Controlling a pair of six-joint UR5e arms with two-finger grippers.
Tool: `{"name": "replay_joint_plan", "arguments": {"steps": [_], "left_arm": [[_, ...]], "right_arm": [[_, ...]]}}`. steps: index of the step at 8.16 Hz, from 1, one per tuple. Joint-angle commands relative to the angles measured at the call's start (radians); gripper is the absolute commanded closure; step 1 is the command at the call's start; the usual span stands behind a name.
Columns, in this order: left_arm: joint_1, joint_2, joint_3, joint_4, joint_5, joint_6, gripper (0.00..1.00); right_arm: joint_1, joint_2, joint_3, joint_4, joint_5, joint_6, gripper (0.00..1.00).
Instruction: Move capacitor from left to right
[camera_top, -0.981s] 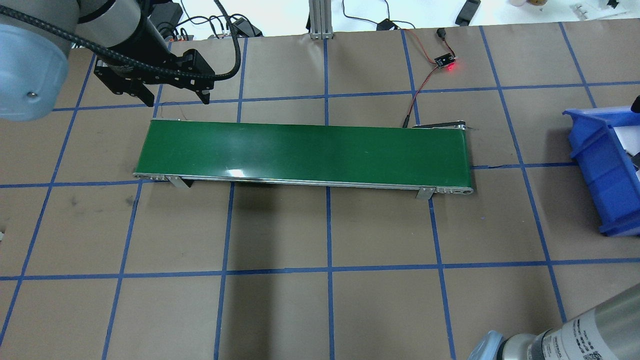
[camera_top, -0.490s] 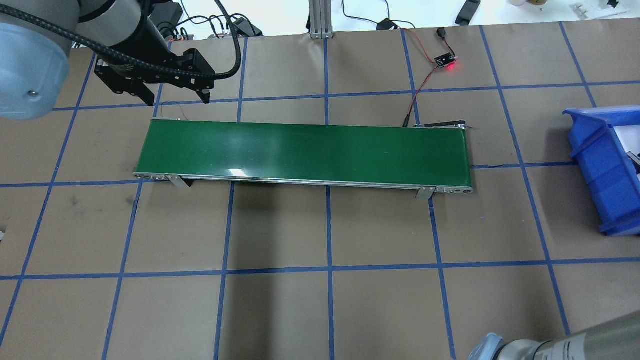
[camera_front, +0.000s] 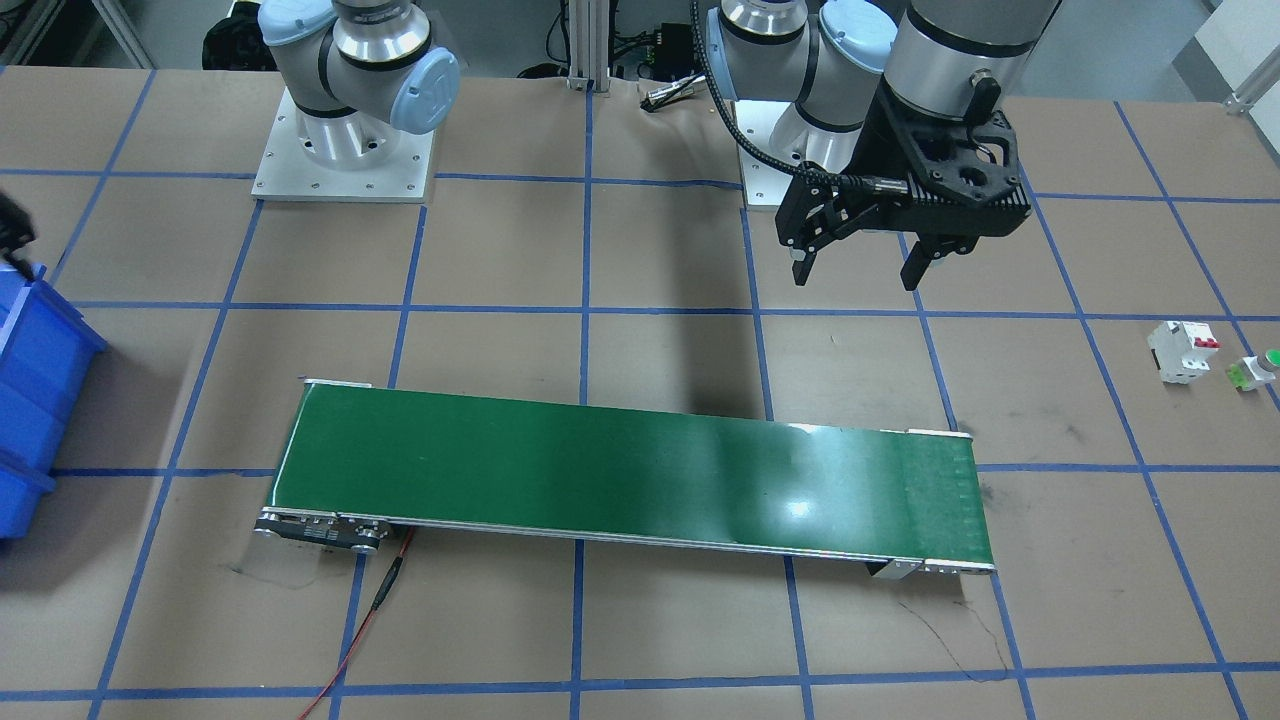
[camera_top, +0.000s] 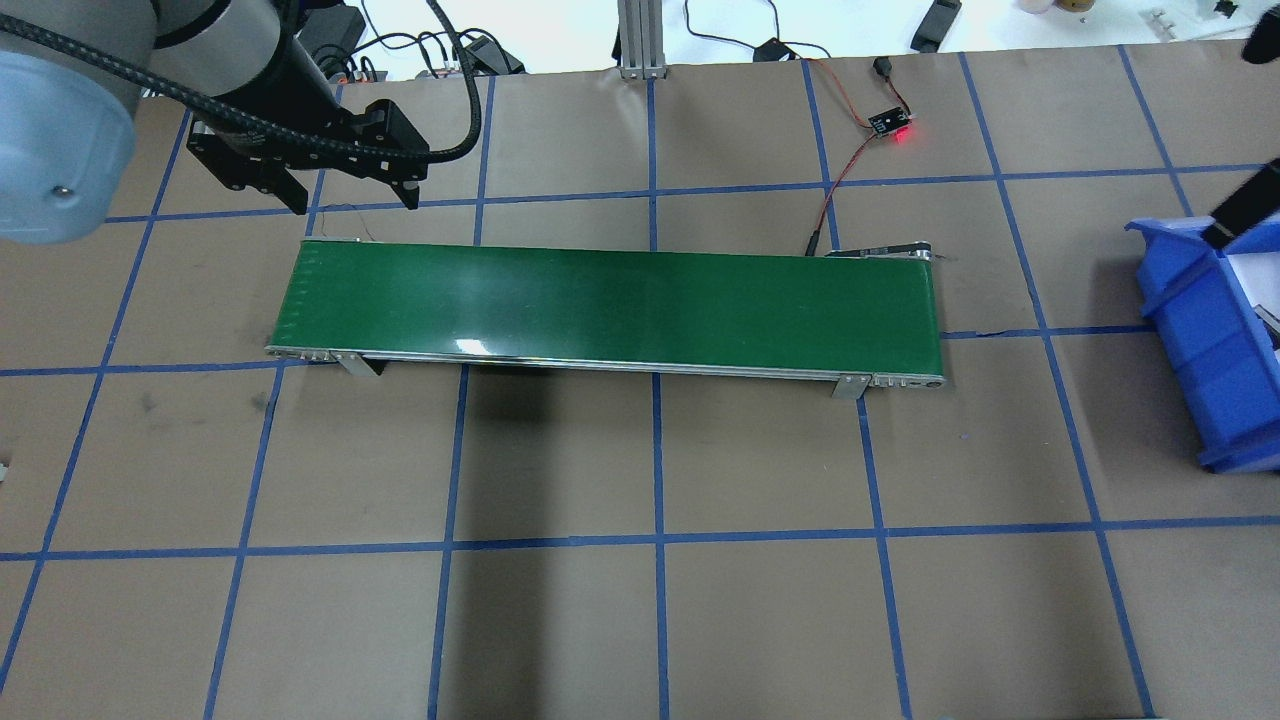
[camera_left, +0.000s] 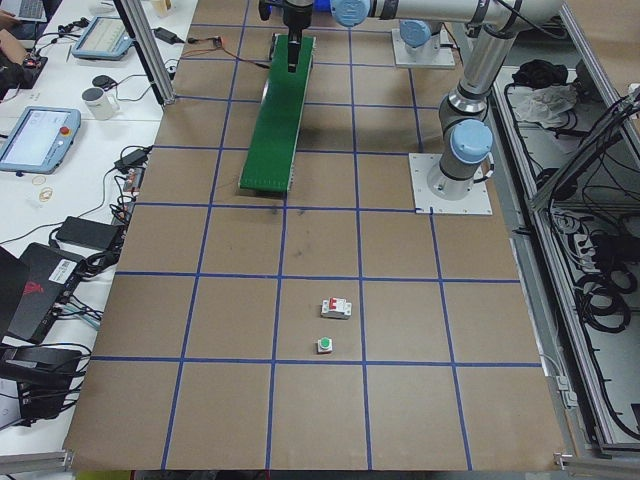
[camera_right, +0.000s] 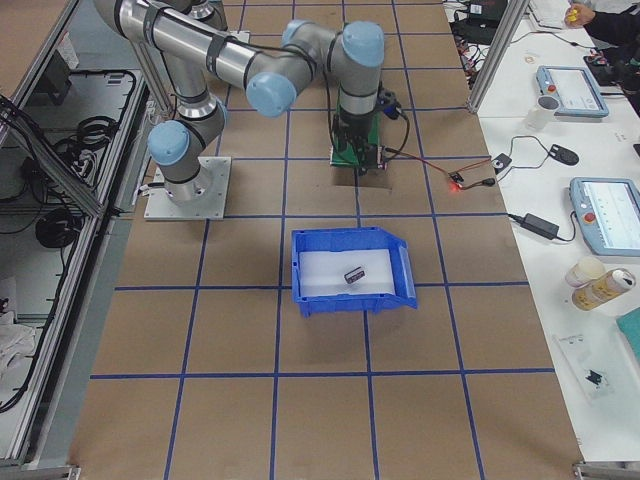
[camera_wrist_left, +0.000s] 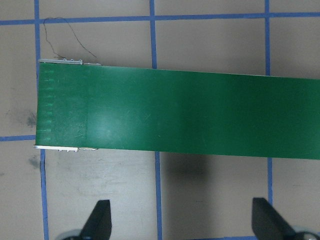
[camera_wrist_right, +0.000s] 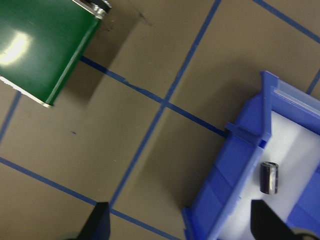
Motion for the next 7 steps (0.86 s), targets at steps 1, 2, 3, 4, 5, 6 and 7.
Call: {"name": "replay_joint_plan", "arguments": {"steps": [1, 2, 3, 4, 5, 6, 7], "left_arm": [[0.0, 0.0, 0.0, 0.0, 0.0, -0.001, 0.0], [0.0, 0.0, 0.0, 0.0, 0.0, -0.001, 0.0], [0.0, 0.0, 0.0, 0.0, 0.0, 0.001, 0.0], [0.0, 0.0, 0.0, 0.0, 0.0, 0.001, 0.0], [0.0, 0.0, 0.0, 0.0, 0.0, 0.001, 0.0], [0.0, 0.0, 0.0, 0.0, 0.0, 0.001, 0.0], [0.0, 0.0, 0.0, 0.0, 0.0, 0.001, 0.0]], "right_arm": [[0.344, -0.07, -0.073, 0.144, 0.003, 0.512, 0.0], [0.455, -0.07, -0.081, 0.146, 0.009, 0.663, 0.0], [0.543, -0.068, -0.081, 0.147, 0.017, 0.8, 0.0], [0.618, -0.062, -0.081, 0.147, 0.033, 0.871, 0.0], [0.649, -0.056, -0.081, 0.147, 0.034, 0.945, 0.0], [0.649, -0.053, -0.08, 0.147, 0.023, 0.965, 0.0], [0.649, -0.054, -0.08, 0.147, 0.035, 0.97, 0.0]]}}
